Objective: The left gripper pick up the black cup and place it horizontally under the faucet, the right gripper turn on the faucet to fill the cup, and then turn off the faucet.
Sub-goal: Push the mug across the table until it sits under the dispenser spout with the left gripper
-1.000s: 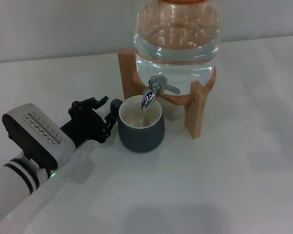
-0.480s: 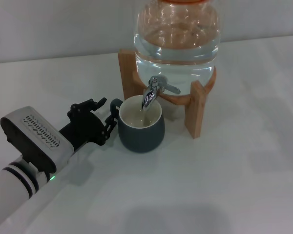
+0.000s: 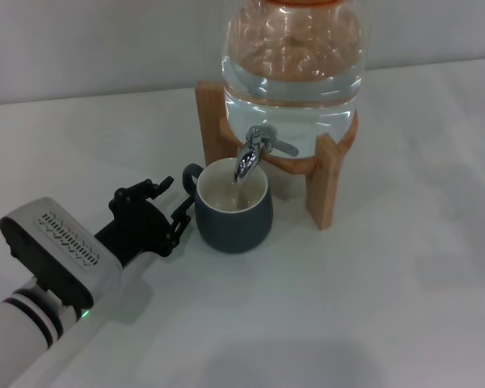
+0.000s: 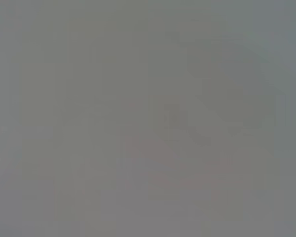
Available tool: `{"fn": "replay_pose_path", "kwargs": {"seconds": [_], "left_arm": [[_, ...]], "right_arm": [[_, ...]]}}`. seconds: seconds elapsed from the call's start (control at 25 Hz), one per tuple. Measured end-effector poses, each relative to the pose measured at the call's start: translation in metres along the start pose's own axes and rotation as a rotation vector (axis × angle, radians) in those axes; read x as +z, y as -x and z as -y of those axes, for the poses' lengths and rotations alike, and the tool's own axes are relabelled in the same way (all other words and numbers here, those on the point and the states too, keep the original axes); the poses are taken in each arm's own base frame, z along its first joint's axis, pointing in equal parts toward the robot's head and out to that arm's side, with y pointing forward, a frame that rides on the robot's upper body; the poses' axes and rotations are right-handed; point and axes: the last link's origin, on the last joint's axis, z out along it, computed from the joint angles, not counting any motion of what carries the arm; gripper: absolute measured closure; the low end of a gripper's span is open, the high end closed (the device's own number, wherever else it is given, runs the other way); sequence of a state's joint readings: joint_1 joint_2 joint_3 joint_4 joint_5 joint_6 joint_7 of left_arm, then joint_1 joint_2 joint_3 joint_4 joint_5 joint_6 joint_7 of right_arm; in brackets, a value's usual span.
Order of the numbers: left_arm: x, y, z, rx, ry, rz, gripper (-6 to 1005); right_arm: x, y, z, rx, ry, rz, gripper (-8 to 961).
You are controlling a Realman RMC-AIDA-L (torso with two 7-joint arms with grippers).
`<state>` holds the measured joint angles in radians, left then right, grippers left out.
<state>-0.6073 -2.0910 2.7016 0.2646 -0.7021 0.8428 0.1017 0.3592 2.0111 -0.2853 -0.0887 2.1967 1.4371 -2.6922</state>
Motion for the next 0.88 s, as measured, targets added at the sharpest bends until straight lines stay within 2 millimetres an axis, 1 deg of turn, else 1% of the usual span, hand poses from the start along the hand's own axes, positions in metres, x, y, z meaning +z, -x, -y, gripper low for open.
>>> {"fn": "replay_pose_path", "kwargs": {"seconds": [0.4, 0.88], "left_arm": [[-0.01, 0.009, -0.008, -0.025, -0.014, 0.021, 625], [-0.02, 0.015, -0.001, -0.011, -0.119, 0.031, 623]], "right_arm": [[-0.001, -0.001, -0.002, -0.009, 0.012, -0.008, 98], [0.001, -0.002, -0.004, -0.011, 0.021, -0.013, 98]]}}
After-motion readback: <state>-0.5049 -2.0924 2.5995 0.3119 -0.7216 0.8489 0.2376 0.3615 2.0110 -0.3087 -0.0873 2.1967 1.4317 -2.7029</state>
